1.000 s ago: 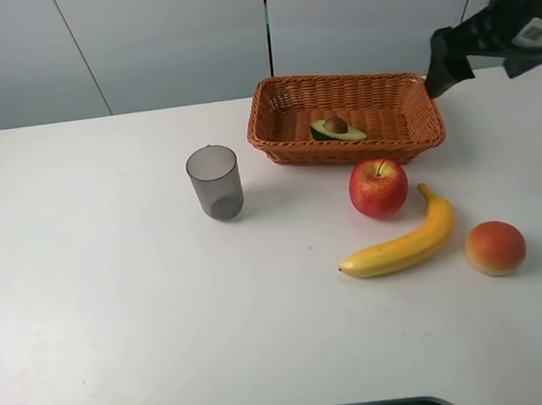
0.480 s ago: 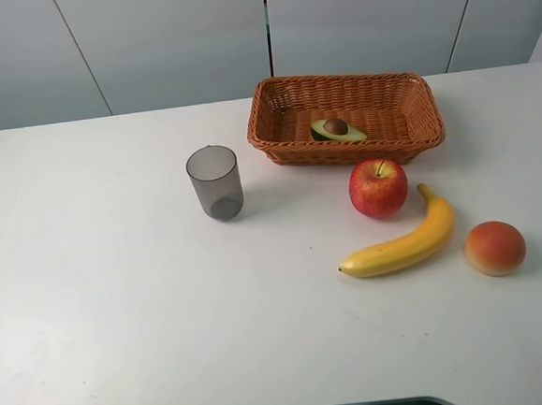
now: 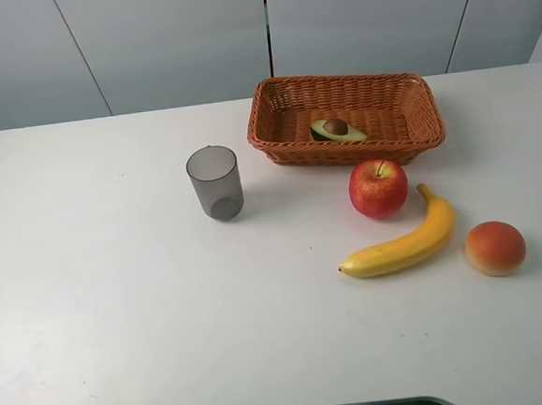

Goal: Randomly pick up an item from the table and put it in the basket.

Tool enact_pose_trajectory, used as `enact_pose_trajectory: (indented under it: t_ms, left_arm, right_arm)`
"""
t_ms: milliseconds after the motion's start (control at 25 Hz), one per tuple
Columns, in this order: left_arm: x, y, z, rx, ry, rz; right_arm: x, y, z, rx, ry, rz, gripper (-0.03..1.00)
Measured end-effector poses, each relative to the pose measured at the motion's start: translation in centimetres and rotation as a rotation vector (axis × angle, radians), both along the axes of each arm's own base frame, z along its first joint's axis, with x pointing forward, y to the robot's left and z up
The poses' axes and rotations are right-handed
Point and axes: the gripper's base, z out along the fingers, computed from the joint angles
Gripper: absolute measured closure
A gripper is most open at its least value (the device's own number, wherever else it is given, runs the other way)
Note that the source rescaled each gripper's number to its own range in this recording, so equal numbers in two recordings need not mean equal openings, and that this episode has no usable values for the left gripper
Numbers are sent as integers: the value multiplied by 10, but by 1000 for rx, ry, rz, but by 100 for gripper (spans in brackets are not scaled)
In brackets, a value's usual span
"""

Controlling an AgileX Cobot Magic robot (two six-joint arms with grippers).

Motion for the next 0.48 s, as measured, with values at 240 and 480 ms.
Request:
enact_pose_trajectory:
  t_ms: [240, 480]
  left_arm:
    - [0, 0, 0, 0, 0, 0]
    - [0, 0, 0, 0, 0, 0]
  right_arm:
    - [-34, 5, -15, -8, -91, 12, -3]
    - [-43, 10, -40, 18, -105, 45, -3]
